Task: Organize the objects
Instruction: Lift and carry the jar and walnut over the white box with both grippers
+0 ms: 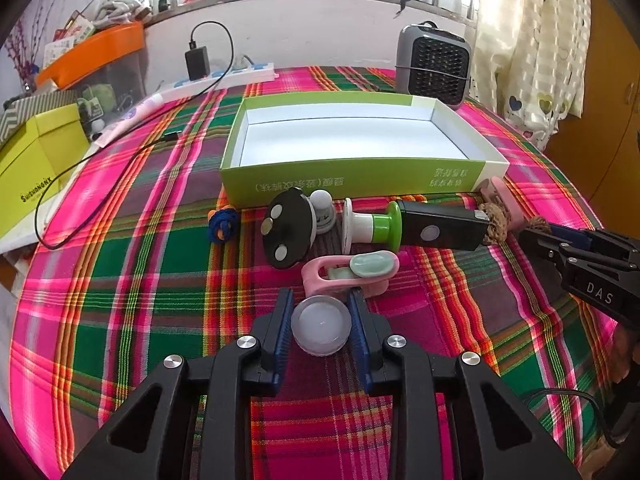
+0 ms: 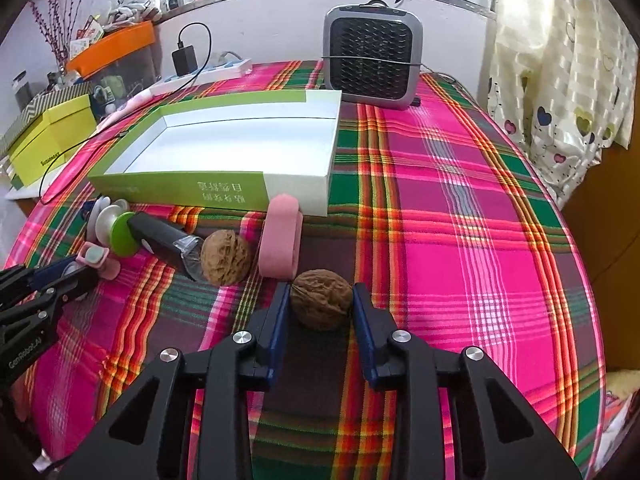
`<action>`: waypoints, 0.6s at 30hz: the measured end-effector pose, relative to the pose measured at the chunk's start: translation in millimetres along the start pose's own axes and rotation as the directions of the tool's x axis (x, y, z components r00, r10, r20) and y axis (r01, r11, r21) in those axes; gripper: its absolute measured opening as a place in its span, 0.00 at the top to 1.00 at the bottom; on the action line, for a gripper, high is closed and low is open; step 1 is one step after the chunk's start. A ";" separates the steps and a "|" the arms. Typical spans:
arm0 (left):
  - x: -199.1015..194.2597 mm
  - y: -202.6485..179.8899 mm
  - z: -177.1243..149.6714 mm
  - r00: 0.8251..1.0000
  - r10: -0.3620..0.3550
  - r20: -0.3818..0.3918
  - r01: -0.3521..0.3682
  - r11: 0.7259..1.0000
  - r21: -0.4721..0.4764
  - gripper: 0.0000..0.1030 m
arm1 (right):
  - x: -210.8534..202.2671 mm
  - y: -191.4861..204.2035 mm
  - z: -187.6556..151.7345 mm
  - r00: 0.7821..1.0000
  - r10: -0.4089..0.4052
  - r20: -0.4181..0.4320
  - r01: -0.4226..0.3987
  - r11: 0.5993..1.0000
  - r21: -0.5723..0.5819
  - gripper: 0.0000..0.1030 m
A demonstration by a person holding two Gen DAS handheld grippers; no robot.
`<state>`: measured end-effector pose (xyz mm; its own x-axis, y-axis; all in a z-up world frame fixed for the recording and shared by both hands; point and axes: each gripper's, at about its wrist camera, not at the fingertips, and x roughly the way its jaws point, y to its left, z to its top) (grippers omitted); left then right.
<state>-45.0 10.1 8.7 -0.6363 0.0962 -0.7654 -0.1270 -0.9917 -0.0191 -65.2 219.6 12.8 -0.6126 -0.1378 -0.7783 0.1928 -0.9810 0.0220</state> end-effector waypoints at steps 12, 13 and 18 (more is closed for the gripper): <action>-15.6 0.1 4.9 0.999 -0.028 0.036 0.028 1.000 0.004 0.76 | -13.7 7.6 0.6 0.999 0.030 0.019 -0.030 0.999 -0.014 0.69; -17.3 0.0 5.4 0.999 -0.029 0.040 0.029 1.000 0.005 0.76 | -15.5 8.8 1.2 0.999 0.035 0.022 -0.034 0.999 -0.016 0.69; -24.8 0.3 10.5 0.997 -0.041 0.065 0.041 0.999 0.005 0.76 | -21.3 12.3 5.5 0.998 0.047 0.036 -0.046 0.999 -0.027 0.69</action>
<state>-37.2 8.4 34.5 -0.6786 0.1423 -0.7206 -0.1568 -0.9865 -0.0472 -53.9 209.7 33.1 -0.6297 -0.1886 -0.7536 0.2412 -0.9696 0.0412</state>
